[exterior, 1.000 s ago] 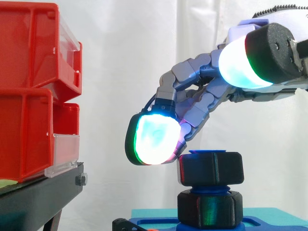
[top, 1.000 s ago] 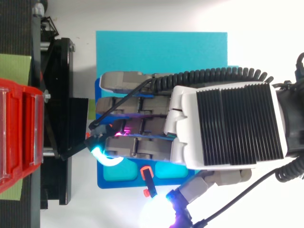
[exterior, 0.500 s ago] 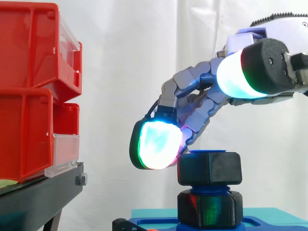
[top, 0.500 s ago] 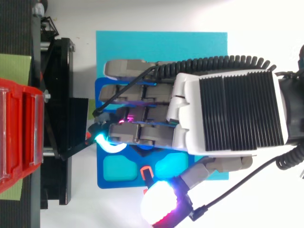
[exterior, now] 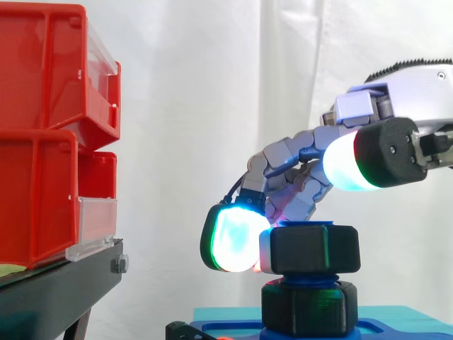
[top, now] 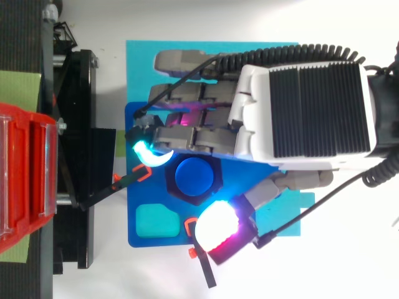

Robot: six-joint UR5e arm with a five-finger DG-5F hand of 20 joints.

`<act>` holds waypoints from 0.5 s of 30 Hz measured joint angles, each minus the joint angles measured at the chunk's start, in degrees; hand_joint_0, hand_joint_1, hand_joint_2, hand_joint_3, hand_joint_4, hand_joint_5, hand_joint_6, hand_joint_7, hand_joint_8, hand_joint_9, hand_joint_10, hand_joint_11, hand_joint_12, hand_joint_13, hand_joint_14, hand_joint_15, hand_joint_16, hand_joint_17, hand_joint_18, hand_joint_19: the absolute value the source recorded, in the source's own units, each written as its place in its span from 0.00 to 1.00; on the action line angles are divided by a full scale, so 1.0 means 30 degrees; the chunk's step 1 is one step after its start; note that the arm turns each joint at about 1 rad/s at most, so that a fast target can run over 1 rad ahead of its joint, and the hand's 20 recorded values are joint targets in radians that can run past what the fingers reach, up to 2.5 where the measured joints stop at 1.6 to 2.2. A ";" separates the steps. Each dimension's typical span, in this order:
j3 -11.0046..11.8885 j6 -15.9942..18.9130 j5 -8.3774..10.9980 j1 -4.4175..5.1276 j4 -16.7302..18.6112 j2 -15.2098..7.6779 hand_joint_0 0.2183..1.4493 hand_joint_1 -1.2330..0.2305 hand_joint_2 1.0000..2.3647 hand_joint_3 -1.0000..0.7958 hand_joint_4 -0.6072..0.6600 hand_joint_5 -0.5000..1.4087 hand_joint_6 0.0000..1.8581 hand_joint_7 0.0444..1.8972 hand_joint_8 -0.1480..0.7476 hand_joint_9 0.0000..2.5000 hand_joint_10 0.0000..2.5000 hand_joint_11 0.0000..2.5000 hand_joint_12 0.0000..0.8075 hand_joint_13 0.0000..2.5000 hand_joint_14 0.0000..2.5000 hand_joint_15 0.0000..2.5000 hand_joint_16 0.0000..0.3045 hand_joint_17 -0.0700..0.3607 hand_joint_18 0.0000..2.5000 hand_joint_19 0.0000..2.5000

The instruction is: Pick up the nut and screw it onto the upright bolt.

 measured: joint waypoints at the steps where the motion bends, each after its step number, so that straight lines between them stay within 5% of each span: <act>1: -0.0032 0.0000 -0.0039 -0.0059 0.0005 -0.0002 0.25 0.73 0.00 0.28 0.68 0.21 0.27 0.44 0.46 0.30 0.00 0.00 0.36 0.21 0.00 0.00 0.09 0.30 0.04 0.00; 15: 0.0234 0.0022 -0.1012 -0.0875 0.0031 0.0005 0.25 0.73 0.00 0.28 0.68 0.21 0.27 0.46 0.46 0.30 0.00 0.00 0.36 0.21 0.00 0.00 0.09 0.30 0.04 0.00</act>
